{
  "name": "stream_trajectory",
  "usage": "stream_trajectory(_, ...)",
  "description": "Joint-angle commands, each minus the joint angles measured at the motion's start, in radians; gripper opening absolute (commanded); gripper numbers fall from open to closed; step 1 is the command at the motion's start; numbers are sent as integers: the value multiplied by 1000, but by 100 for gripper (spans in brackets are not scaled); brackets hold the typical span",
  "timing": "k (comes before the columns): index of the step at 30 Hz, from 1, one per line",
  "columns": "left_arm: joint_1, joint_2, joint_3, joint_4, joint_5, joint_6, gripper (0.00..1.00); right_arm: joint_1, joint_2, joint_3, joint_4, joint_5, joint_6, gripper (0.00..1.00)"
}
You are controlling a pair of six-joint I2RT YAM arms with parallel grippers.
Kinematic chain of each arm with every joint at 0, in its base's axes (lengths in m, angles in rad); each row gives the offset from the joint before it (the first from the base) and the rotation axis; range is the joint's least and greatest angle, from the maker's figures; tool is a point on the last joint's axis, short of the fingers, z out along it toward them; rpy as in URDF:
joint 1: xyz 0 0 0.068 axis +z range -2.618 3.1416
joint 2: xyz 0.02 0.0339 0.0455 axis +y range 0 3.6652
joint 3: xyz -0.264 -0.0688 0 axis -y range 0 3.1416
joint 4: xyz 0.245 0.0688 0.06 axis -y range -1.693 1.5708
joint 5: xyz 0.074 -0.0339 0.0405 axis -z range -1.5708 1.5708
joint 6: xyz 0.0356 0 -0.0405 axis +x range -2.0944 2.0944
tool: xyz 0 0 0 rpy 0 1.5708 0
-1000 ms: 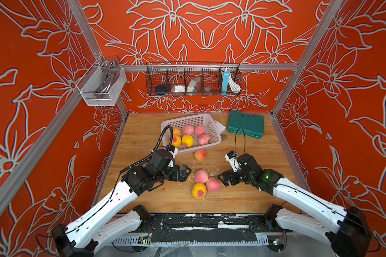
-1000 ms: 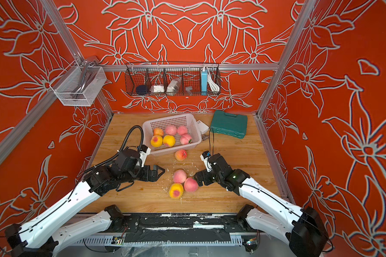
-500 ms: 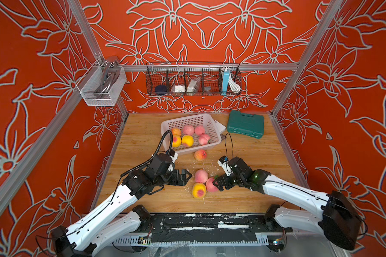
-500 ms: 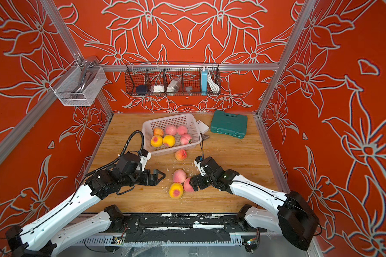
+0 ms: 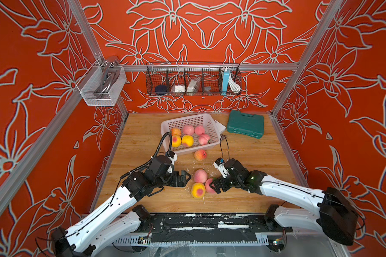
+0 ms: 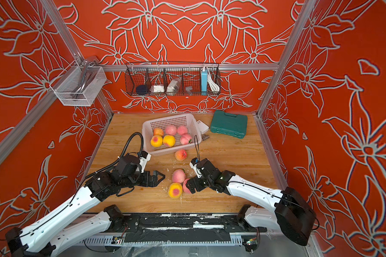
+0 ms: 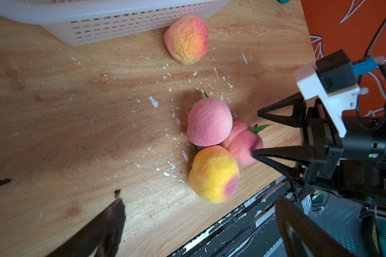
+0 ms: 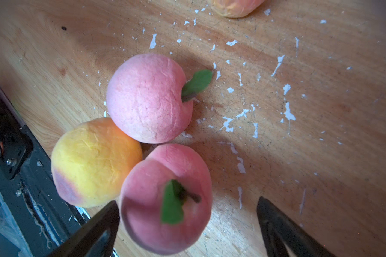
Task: Put the peaches into the basket
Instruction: Pick up the peach from the center of the board.
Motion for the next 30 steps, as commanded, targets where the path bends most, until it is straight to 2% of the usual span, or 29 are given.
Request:
stream_trajectory(1,-4,-15,-3,4,-10,-6,98,11,-14,20,13,-15,9,99)
stream_trajectory(22,-3,21,-14,38,-17,2,98,33,140,83,-24,40,-24,98)
stream_trajectory(30,-2,30,-9,45,-26,12,98,34,183,106,-26,23,-34,87)
